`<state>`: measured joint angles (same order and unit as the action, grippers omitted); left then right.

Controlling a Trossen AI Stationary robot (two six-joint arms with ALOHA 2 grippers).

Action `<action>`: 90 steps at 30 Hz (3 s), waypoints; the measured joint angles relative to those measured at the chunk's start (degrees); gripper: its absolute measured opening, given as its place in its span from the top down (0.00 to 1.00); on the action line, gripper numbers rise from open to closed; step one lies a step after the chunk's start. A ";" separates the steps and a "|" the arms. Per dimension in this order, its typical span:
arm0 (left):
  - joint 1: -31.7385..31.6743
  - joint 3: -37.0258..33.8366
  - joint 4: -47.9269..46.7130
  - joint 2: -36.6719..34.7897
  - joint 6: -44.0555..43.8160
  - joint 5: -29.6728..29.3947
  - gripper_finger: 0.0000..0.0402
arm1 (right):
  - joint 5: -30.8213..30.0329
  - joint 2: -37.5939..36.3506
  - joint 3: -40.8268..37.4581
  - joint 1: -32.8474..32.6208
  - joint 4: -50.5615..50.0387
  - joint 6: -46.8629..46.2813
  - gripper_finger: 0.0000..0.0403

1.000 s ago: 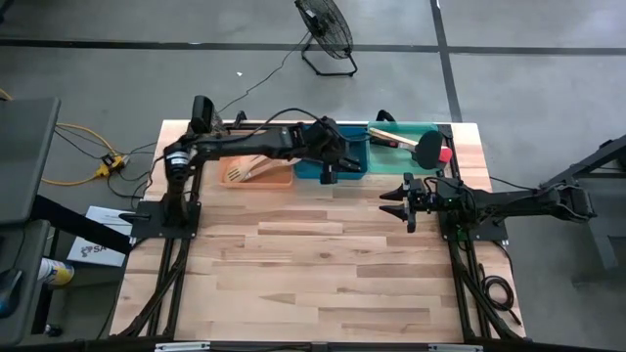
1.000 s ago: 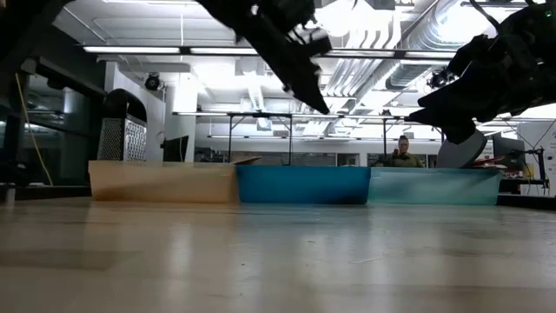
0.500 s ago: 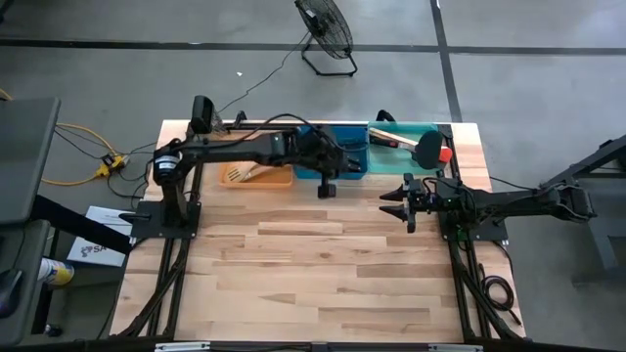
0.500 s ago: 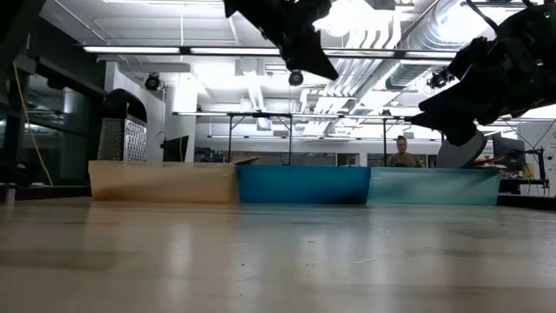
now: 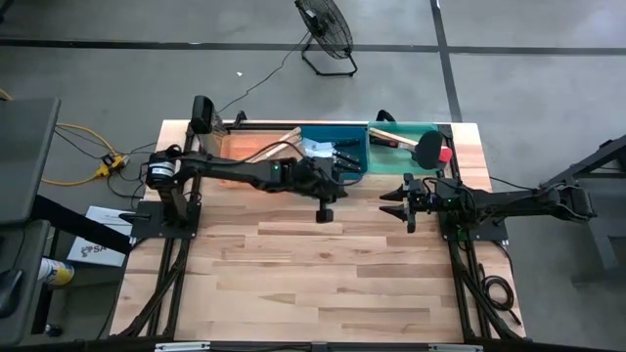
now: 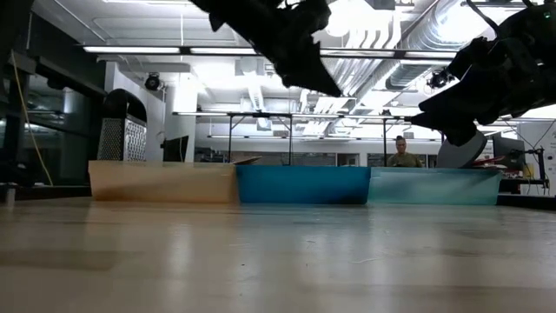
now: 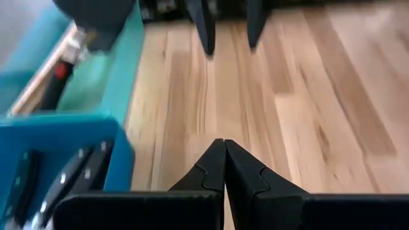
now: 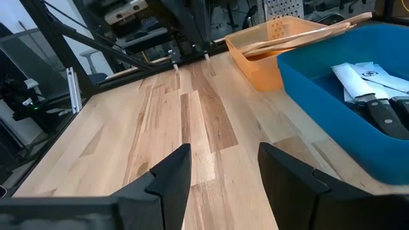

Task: Pick & Place Kitchen Items
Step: Return to Home Position

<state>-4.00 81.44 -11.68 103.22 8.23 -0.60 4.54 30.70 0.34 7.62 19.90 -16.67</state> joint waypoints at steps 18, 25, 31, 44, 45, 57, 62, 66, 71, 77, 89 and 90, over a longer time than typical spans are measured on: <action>5.21 -29.46 28.52 -16.93 -7.04 -7.90 1.00 | 0.02 0.40 0.00 0.00 -0.08 0.00 0.57; 5.16 -42.31 37.87 -21.87 -9.30 -10.33 1.00 | 0.16 0.75 0.00 0.00 0.11 -0.01 0.57; 5.15 -52.52 49.40 -22.71 -11.53 -10.61 1.00 | -0.01 1.26 -0.02 0.00 0.02 -0.01 0.57; 5.15 -72.35 72.43 -24.79 -14.54 -13.97 1.00 | -0.04 1.44 0.00 0.00 -0.02 -0.01 0.57; 5.15 -73.08 72.32 -25.46 -14.54 -13.77 1.00 | -0.02 1.44 -0.01 0.00 -0.02 0.00 0.57; 5.19 -80.66 69.32 -36.70 -13.18 -6.93 1.00 | 0.04 1.44 0.00 0.00 -0.02 0.00 0.57; 5.19 -80.68 62.02 -42.38 -12.37 -2.46 1.00 | 0.07 1.46 -0.01 0.00 -0.04 -0.01 0.57; 5.89 -80.70 57.98 -47.69 -10.62 -1.51 1.00 | 0.04 1.46 -0.02 0.00 -0.02 0.00 0.57; 8.34 -80.73 49.99 -57.44 -8.85 -1.62 1.00 | 0.07 1.46 -0.01 0.00 -0.02 0.00 0.57; 10.66 -80.73 35.25 -71.33 -8.09 -6.85 1.00 | 0.07 1.46 -0.01 0.00 -0.01 0.00 0.57; 10.85 -80.75 14.06 -98.14 -7.15 -9.41 1.00 | 0.07 1.49 -0.01 0.00 0.00 0.00 0.57; 10.85 -80.75 13.92 -98.88 -7.15 -9.20 1.00 | 0.07 1.49 -0.02 0.00 -0.02 0.00 0.57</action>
<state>6.85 0.69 2.24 4.34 1.08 -9.80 4.60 32.18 0.32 7.62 19.88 -16.67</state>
